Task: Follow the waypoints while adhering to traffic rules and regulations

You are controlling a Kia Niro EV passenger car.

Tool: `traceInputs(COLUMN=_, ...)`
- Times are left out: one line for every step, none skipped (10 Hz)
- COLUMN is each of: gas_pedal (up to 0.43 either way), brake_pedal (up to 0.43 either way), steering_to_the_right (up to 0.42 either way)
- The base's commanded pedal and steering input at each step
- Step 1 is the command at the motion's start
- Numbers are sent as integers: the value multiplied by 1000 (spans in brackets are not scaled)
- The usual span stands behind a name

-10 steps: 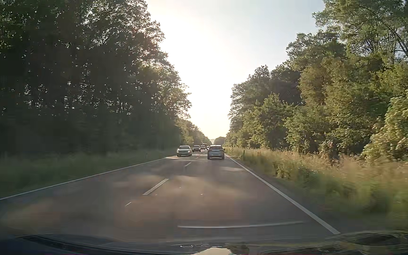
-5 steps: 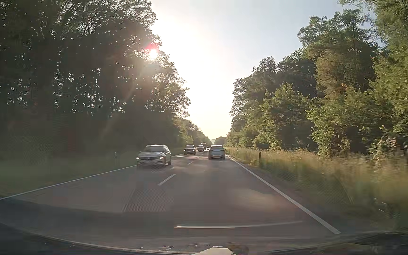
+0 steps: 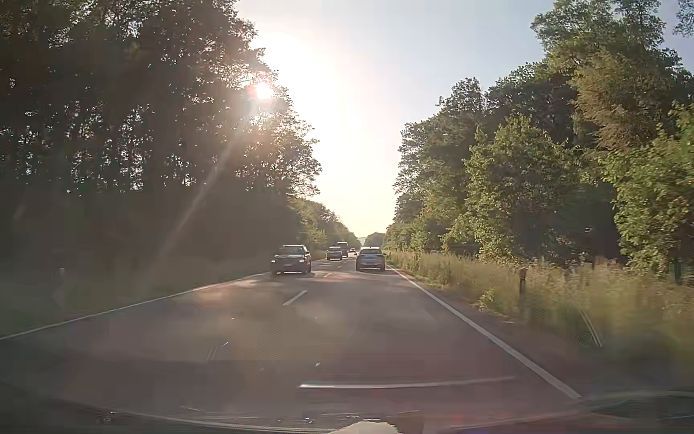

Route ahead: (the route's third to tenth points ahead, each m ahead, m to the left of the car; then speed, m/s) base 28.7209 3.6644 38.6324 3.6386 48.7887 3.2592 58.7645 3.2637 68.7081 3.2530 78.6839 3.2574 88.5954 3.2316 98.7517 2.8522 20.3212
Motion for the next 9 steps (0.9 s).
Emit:
traceInputs(gas_pedal=220, brake_pedal=0, steering_to_the_right=1)
traceInputs(gas_pedal=220, brake_pedal=0, steering_to_the_right=1)
traceInputs(gas_pedal=220, brake_pedal=0, steering_to_the_right=1)
traceInputs(gas_pedal=220, brake_pedal=0, steering_to_the_right=1)
traceInputs(gas_pedal=220, brake_pedal=0, steering_to_the_right=1)
traceInputs(gas_pedal=220, brake_pedal=0, steering_to_the_right=1)
traceInputs(gas_pedal=220, brake_pedal=0, steering_to_the_right=1)
traceInputs(gas_pedal=220, brake_pedal=0, steering_to_the_right=1)
traceInputs(gas_pedal=220, brake_pedal=0, steering_to_the_right=1)
